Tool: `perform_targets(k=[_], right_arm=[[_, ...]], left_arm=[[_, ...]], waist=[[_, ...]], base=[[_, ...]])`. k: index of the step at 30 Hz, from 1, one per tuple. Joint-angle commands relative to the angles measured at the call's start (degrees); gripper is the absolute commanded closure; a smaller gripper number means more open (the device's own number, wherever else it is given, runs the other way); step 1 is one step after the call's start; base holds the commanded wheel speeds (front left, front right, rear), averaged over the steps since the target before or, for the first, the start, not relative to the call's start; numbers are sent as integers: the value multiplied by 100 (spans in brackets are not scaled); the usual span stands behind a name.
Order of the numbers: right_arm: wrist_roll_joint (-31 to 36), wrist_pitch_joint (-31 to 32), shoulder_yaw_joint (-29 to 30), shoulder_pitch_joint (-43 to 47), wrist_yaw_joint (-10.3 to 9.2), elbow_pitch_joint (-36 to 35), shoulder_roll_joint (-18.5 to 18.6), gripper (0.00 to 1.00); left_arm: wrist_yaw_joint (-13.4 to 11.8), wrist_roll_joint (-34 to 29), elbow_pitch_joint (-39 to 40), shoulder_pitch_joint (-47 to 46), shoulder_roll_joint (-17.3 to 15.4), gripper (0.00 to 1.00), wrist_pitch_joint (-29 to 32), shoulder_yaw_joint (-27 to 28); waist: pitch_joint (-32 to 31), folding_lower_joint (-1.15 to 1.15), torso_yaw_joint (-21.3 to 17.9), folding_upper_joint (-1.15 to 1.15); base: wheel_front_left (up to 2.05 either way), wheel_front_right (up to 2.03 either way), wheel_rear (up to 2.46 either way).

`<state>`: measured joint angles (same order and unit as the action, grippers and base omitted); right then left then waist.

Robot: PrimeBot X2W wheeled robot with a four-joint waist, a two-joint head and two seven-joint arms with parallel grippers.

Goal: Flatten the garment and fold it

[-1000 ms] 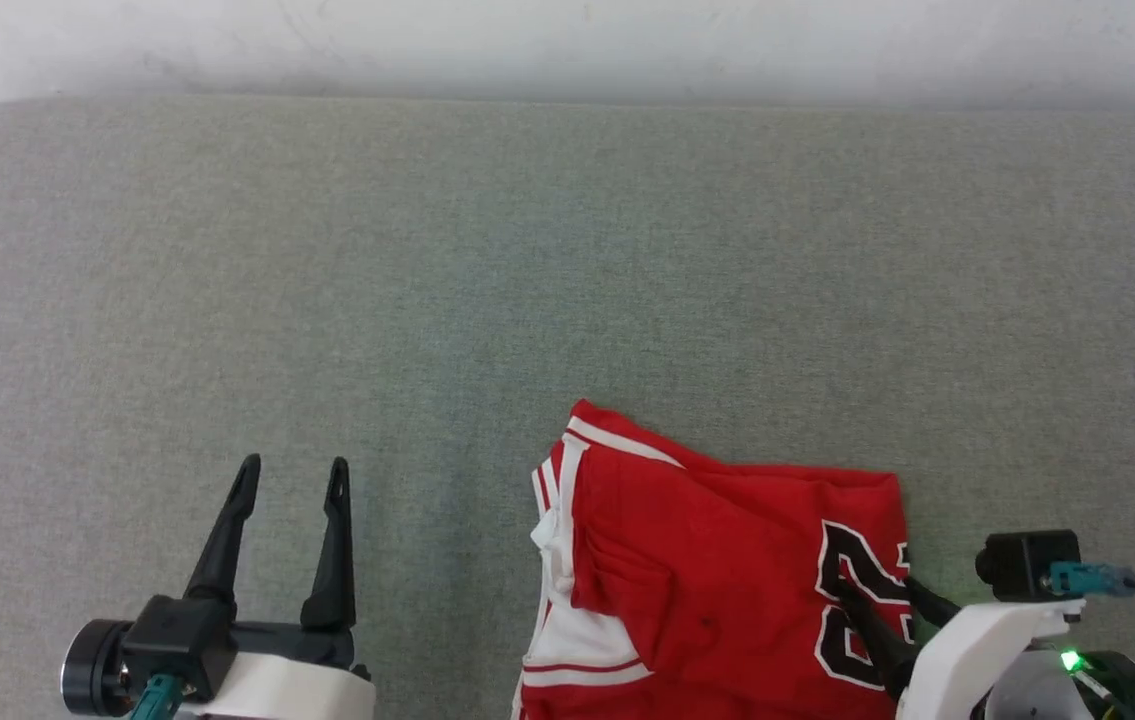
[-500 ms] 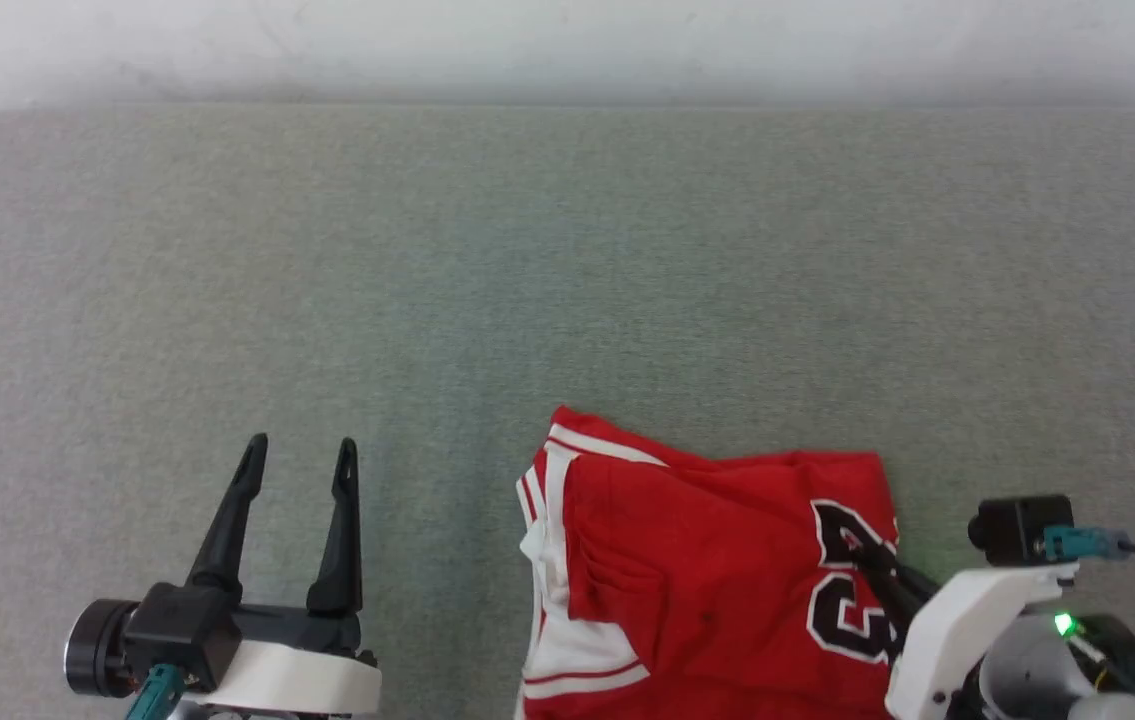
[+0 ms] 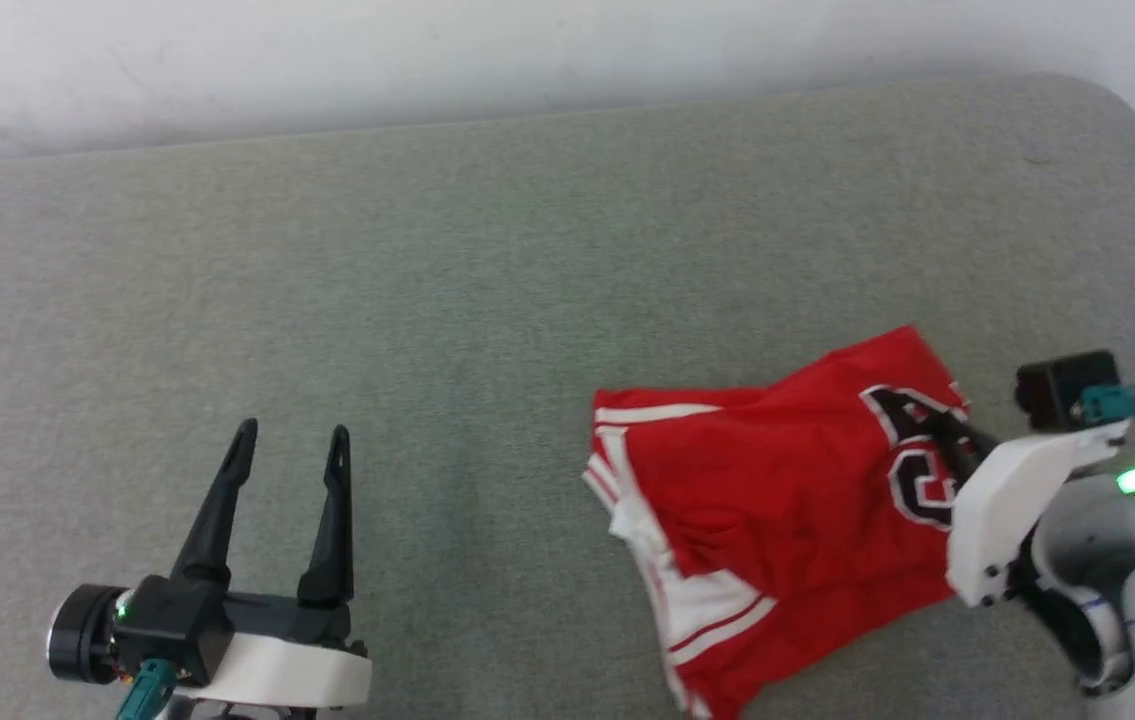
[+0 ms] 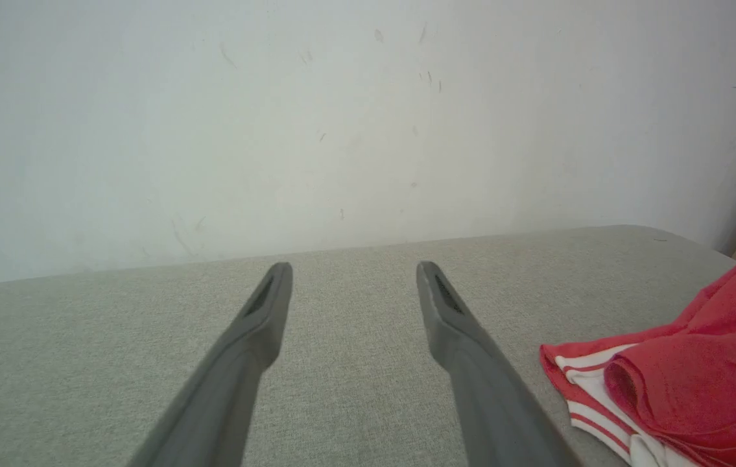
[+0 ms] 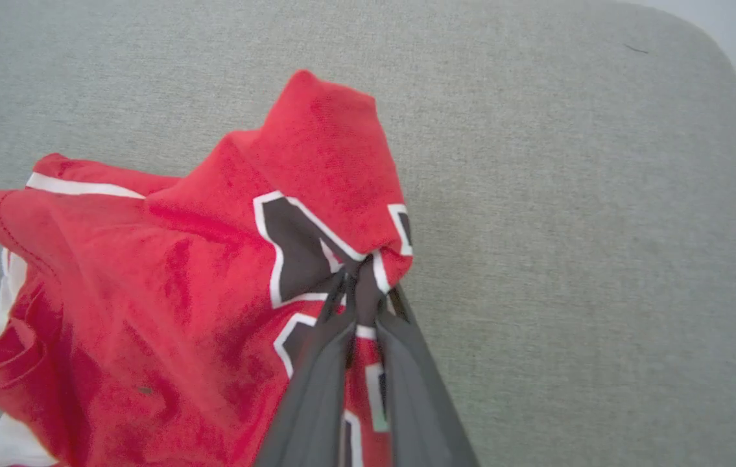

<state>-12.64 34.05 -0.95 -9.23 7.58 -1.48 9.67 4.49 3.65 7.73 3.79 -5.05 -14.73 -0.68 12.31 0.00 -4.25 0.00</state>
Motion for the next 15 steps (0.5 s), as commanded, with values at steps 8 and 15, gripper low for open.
perform_targets(k=[8, 15], right_arm=[[375, 220, 233, -709, -9, 280, 963, 100], [624, 243, 404, -1065, -9, 531, 1621, 100]], left_arm=[[23, -84, 114, -300, -224, 0, -27, 25], [23, -114, 218, -455, -357, 0, -17, 37]], waist=[[462, 0, -513, 0], [800, 0, -699, 0]], base=[[0, 0, 0], [0, 0, 0]])
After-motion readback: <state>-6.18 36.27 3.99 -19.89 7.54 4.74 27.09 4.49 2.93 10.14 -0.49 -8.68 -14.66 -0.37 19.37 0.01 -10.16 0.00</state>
